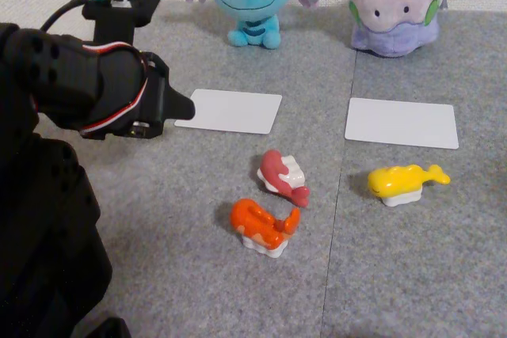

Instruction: Wooper wants to eat egg sudhi, and Goomy wants to eat shrimp sushi

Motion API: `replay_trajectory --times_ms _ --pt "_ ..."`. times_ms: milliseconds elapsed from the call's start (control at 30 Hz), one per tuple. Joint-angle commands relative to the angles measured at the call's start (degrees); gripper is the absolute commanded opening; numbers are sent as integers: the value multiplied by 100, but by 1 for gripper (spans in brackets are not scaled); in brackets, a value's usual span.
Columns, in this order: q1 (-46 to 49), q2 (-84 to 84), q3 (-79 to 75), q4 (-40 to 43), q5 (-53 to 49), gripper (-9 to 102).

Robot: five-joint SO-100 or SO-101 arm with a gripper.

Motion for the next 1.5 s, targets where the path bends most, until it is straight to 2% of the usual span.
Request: replay_trajectory --times_ms 0,133,367,633,833,967,1133,1300,1467 --pt "35 44 -272 -88 -26 17" --pt "35 35 -826 149 -26 17" --pt "35 -246 -2892 1134 -26 17" --pt "35 -2514 -4342 1450 -26 17" --pt "44 -3788 -5089 2101 -35 17" --pt "79 -4087 -5511 2593 -431 17" --pt "1037 -4342 -6029 2971 -888 17" --pt "2540 -4939 -6337 2874 -949 17" --pt "3217 -5994 -6372 2610 -835 17"
